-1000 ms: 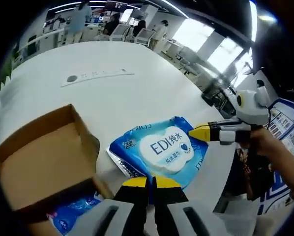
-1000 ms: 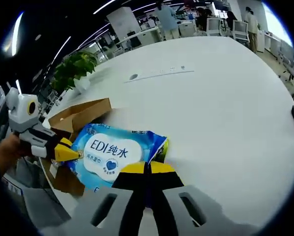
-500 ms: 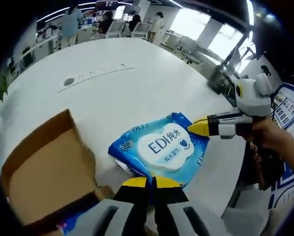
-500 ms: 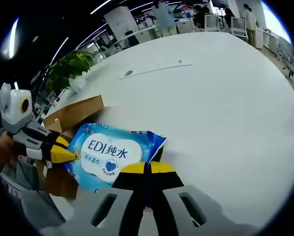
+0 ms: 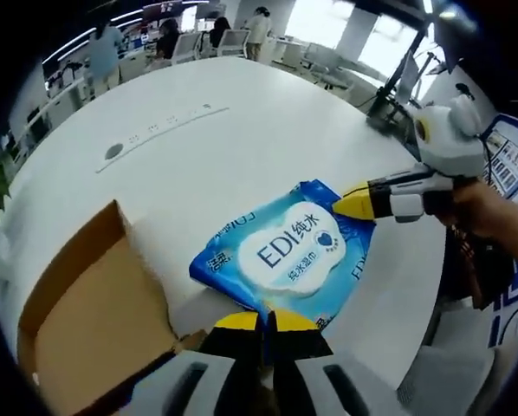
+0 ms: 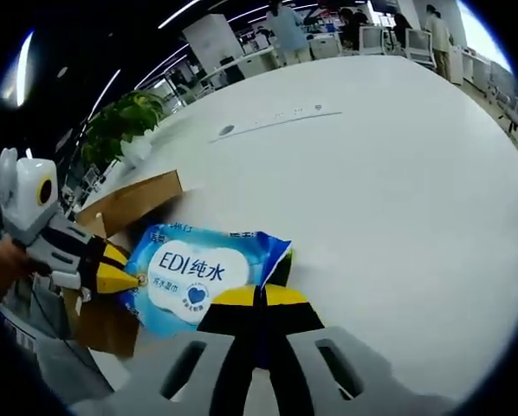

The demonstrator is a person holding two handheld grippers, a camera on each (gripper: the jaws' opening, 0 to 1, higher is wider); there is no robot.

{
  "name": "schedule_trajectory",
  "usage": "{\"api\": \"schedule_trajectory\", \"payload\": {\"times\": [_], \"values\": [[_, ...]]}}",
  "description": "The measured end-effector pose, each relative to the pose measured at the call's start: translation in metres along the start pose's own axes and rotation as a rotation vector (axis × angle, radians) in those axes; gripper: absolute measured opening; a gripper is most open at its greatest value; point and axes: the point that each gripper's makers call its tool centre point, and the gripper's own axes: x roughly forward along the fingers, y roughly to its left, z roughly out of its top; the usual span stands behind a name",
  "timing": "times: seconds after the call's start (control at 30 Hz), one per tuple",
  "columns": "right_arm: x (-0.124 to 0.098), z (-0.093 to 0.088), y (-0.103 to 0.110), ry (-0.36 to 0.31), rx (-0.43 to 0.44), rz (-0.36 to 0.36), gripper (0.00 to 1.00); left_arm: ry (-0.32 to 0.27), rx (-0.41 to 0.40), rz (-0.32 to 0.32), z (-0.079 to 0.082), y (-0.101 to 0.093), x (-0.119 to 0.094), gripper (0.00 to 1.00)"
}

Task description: Operate the shoe box by opening the lid, removing the specified soft item, and placing it in the target area until the item is outside and the box remains undamaged.

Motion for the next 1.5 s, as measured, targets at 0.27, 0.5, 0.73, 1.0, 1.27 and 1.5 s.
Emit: {"api": "schedule_trajectory", "payload": {"times": [0.27,0.5,0.73,1.0,1.27,1.5], "values": [[-0.003,0.000,0.001,-0.006,-0.013,-0.006,0.00,0.014,0.029,0.006,-0.001,-0.001,0.001,0.02],[-0.003,-0.002,-0.001,-0.011,0.003,-0.014,0.00,0.029,0.046,0.008,-0.005,-0.002,0.003,0.03],[-0.004,-0.002,-0.002,-0.019,0.007,-0.011,0.00,0.031,0.034,0.013,-0.005,-0.002,-0.003,0.05],[-0.010,0.000,-0.001,-0.021,-0.033,-0.017,0.01,0.014,0.028,0.010,-0.002,-0.004,-0.013,0.11],[-0.021,0.005,0.002,-0.036,-0.052,-0.012,0.04,-0.059,0.022,-0.015,0.011,-0.011,-0.029,0.16],[-0.034,0.009,0.008,-0.045,-0.073,-0.007,0.06,-0.103,0.024,-0.029,0.017,-0.018,-0.043,0.17]]}}
